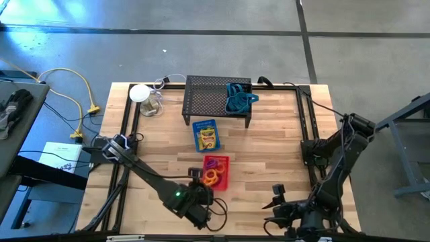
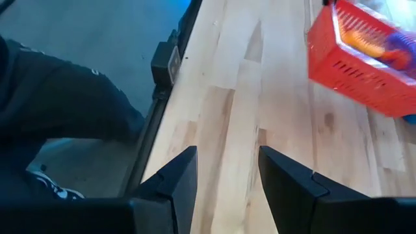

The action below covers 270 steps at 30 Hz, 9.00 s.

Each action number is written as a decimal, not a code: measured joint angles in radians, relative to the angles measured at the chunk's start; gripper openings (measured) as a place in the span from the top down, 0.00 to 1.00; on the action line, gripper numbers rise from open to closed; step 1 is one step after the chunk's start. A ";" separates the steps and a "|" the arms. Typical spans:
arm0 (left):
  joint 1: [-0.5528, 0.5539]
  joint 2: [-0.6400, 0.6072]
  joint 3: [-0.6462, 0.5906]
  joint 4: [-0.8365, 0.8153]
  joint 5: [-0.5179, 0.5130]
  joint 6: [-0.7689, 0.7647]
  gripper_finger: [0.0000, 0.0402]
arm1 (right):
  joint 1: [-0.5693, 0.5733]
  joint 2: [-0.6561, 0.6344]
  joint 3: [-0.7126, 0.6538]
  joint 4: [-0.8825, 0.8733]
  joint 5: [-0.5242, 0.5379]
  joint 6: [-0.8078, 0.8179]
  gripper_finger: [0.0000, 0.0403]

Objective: Pick & Place Office Desk Supplies
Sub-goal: Put the red bin on the shelf, then put the blue bin on the shelf

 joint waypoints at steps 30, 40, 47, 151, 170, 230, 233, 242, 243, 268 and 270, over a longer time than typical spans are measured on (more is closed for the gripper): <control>0.116 -0.013 0.078 -0.364 -0.287 0.168 0.99 | 0.044 0.194 -0.001 0.389 0.117 0.095 0.62; 0.173 -0.140 0.082 -0.368 -0.270 0.214 0.99 | 0.072 0.211 -0.001 0.474 0.164 0.117 0.62; 0.294 -0.205 0.082 -0.368 -0.270 0.357 0.99 | 0.072 0.211 -0.001 0.498 0.181 0.177 0.62; 0.699 -0.172 -0.001 -0.079 -0.160 0.750 0.95 | 0.096 0.246 0.000 0.553 0.207 0.173 0.62; 0.685 -0.140 -0.001 -0.054 -0.151 0.775 0.95 | 0.096 0.246 0.000 0.546 0.207 0.171 0.62; 0.343 -0.165 -0.270 0.040 0.092 0.431 0.64 | 0.105 0.246 0.000 0.538 0.139 0.168 0.62; 0.387 -0.166 -0.332 0.102 0.091 0.407 0.64 | 0.116 0.246 0.000 0.538 0.136 0.170 0.62; 0.409 -0.166 -0.412 0.265 0.154 0.423 0.64 | 0.117 0.246 0.000 0.525 0.136 0.142 0.62; 0.407 -0.166 -0.413 0.275 0.154 0.423 0.64 | 0.115 0.246 0.000 0.525 0.137 0.127 0.62; 0.479 -0.166 -0.515 0.370 0.149 0.396 0.64 | 0.056 0.246 0.000 0.528 0.071 0.043 0.62; 0.485 -0.165 -0.533 0.388 0.150 0.396 0.64 | 0.056 0.246 0.000 0.528 0.071 0.044 0.62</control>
